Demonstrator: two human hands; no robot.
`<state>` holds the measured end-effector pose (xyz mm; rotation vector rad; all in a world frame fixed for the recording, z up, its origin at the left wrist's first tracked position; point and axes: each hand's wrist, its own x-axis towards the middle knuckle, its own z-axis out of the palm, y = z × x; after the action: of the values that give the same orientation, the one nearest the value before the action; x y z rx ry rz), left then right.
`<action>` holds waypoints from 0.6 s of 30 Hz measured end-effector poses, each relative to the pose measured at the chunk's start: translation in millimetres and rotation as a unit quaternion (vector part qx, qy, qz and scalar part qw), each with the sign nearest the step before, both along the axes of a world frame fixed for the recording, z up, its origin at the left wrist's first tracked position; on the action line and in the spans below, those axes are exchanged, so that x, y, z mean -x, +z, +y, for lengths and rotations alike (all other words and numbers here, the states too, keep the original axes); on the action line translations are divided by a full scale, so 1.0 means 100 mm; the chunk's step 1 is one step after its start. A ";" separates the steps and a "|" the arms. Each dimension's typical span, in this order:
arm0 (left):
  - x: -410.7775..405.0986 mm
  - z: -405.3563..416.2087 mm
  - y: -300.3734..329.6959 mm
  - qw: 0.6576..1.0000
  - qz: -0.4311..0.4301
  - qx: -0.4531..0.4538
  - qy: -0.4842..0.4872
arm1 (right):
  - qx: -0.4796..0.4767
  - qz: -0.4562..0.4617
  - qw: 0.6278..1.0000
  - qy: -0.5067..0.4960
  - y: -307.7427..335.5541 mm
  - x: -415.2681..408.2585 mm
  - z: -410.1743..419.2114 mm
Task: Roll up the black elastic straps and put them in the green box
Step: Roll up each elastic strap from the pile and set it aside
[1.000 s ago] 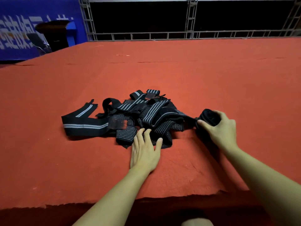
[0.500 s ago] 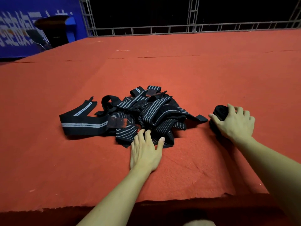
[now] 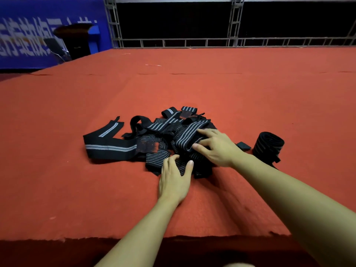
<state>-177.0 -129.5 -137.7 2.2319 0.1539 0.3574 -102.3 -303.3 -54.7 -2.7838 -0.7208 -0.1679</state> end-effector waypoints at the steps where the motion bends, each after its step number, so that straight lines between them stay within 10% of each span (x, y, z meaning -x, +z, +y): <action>1: 0.00 0.02 0.00 1.000 -0.003 0.029 0.000 | 0.008 -0.009 1.000 0.000 0.03 0.04 0.02; 7: 0.05 0.12 0.05 0.971 -0.062 0.229 -0.014 | -0.169 -0.071 0.982 -0.039 0.26 0.12 0.07; 18: 0.15 0.00 0.38 0.941 -0.039 0.321 -0.099 | -0.418 -0.073 0.905 -0.038 0.97 0.18 0.05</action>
<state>-192.0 -129.4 -100.0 1.5663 -0.0019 0.2402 -120.3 -298.6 42.7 -1.9784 -0.4194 -0.5592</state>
